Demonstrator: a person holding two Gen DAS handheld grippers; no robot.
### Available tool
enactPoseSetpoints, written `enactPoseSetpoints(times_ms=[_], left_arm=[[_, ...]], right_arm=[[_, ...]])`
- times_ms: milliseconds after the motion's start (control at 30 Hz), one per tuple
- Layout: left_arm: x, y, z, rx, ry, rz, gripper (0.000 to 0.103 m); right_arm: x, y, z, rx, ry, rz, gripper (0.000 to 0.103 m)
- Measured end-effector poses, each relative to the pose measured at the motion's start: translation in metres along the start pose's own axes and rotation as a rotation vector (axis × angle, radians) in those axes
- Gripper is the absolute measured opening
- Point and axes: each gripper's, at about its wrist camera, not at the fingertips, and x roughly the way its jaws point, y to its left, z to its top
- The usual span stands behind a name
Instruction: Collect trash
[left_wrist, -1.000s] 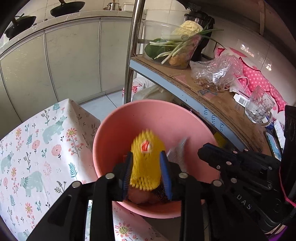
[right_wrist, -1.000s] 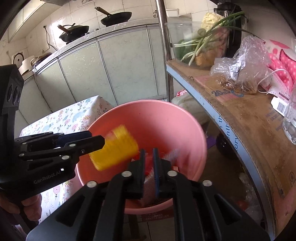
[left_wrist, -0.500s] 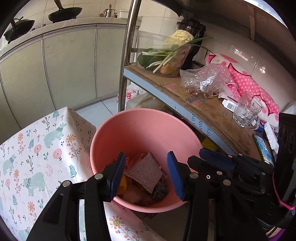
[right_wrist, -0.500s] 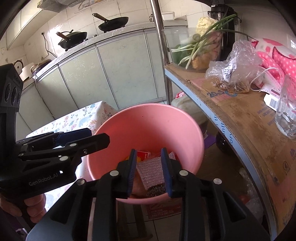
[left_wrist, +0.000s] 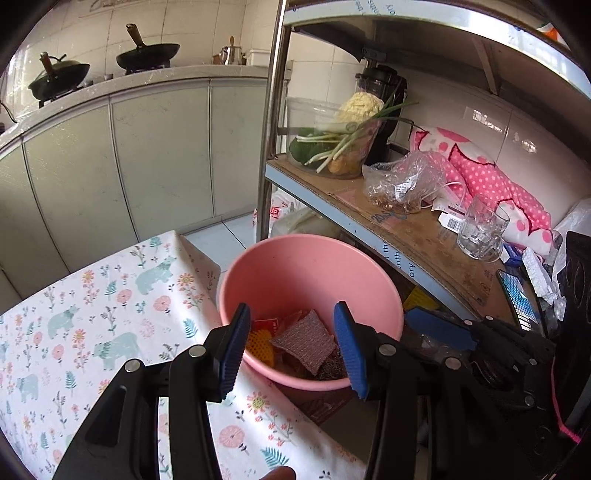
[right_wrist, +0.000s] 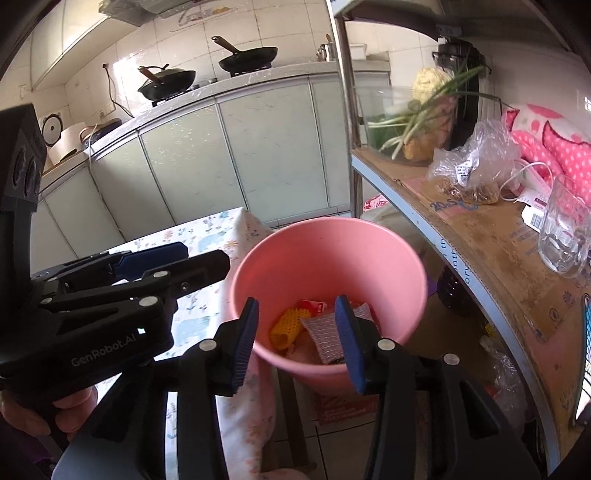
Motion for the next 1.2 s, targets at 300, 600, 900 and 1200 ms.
enactPoseSetpoints(times_ms=[300, 600, 900, 1200], left_arm=[[-0.047, 0.008, -0.02, -0.017, -0.052, 0.02, 0.046], [-0.082, 0.023, -0.042, -0.037, -0.088, 0.052, 0.046], [-0.099, 0.035, -0.057, -0.07, -0.088, 0.056, 0.046], [-0.108, 0.036, -0.062, -0.067, -0.101, 0.038, 0.046]], right_arm=[[-0.022, 0.033, -0.014, -0.029, -0.03, 0.004, 0.044], [-0.039, 0.063, -0.024, -0.047, -0.063, -0.021, 0.051], [-0.044, 0.08, -0.035, -0.054, -0.057, -0.05, 0.052], [-0.047, 0.091, -0.038, -0.069, -0.055, -0.066, 0.052]])
